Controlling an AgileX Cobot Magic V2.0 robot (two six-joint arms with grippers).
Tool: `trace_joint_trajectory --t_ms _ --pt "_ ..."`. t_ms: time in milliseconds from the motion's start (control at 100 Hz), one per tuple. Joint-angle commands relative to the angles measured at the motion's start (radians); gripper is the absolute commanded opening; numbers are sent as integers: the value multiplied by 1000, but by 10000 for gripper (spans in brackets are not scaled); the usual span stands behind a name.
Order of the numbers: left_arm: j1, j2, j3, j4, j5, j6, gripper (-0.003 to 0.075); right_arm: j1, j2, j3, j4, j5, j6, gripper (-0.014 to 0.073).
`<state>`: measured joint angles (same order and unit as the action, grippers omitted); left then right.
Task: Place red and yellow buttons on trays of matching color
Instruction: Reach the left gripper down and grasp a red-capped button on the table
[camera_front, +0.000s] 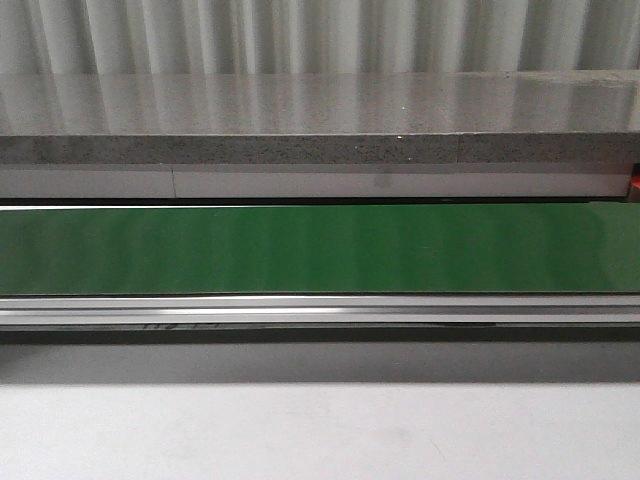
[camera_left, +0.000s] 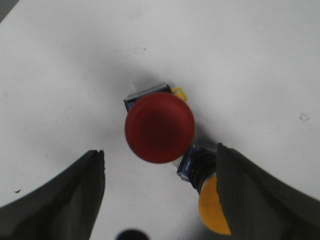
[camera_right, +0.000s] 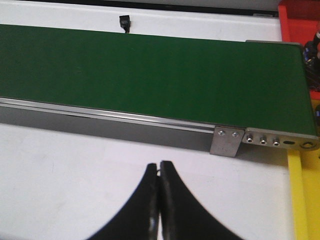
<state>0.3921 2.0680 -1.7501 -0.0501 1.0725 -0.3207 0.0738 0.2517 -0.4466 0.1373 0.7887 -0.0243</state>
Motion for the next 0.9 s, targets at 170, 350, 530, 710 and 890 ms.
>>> trace_joint_trajectory --t_ms 170,350,530,710,890 --pt "2 9 -54 -6 -61 -18 460 0 7 -22 -2 -65 -7 -67" --pt "2 29 -54 -6 -111 -18 460 0 7 -22 -2 -65 -7 -67" --pt "2 31 -54 -6 -113 -18 346 0 7 -22 -2 -65 -7 -67" --pt "2 28 -54 -6 -113 -16 144 0 7 -22 -2 -65 -7 -67" --pt "2 -11 -54 10 -82 17 113 0 7 -22 -2 -65 -7 -67"
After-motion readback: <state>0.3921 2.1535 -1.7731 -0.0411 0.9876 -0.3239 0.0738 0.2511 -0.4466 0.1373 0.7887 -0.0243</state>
